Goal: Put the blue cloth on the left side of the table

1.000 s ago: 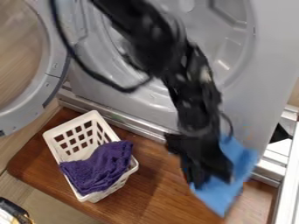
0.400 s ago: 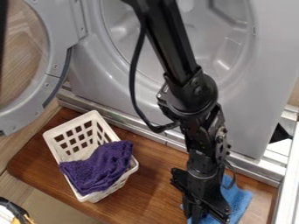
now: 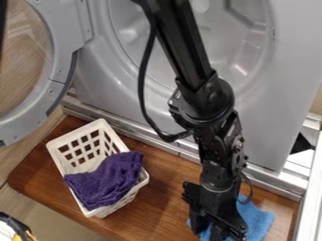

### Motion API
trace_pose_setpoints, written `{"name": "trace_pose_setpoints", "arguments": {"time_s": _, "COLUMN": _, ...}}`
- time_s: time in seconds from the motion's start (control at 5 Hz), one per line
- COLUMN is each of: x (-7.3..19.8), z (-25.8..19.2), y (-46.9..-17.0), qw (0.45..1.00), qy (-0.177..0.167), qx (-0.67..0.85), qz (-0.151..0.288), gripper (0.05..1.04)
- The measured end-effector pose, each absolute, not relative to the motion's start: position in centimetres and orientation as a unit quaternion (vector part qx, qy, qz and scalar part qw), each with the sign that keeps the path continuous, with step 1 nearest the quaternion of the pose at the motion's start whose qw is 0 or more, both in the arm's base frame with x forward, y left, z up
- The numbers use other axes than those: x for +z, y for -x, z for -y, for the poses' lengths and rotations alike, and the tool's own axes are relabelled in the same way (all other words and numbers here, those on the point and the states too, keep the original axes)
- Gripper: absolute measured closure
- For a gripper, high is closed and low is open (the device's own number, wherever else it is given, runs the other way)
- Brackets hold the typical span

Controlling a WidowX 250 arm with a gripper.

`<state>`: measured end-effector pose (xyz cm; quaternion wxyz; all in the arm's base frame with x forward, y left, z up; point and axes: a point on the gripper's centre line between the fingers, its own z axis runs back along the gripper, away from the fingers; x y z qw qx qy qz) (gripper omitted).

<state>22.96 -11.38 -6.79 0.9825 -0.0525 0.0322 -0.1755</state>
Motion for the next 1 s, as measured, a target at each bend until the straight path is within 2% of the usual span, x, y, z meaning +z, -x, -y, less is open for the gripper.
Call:
{"name": "trace_pose_setpoints", "arguments": {"time_s": 0.2, "x": -5.5, "z": 10.9, "y": -23.2, "qw": 0.983, "qy": 0.05, "qx": -0.175, "qz": -0.024, "gripper": 0.192}}
{"name": "trace_pose_setpoints", "arguments": {"time_s": 0.4, "x": -3.5, "z": 10.4, "y": -23.4, "qw": 0.983, "qy": 0.045, "qx": -0.176, "qz": -0.009, "gripper": 0.074}}
{"name": "trace_pose_setpoints", "arguments": {"time_s": 1.0, "x": 3.8, "z": 7.6, "y": -23.2, "qw": 0.98, "qy": 0.042, "qx": -0.189, "qz": 0.045, "gripper": 0.084}}
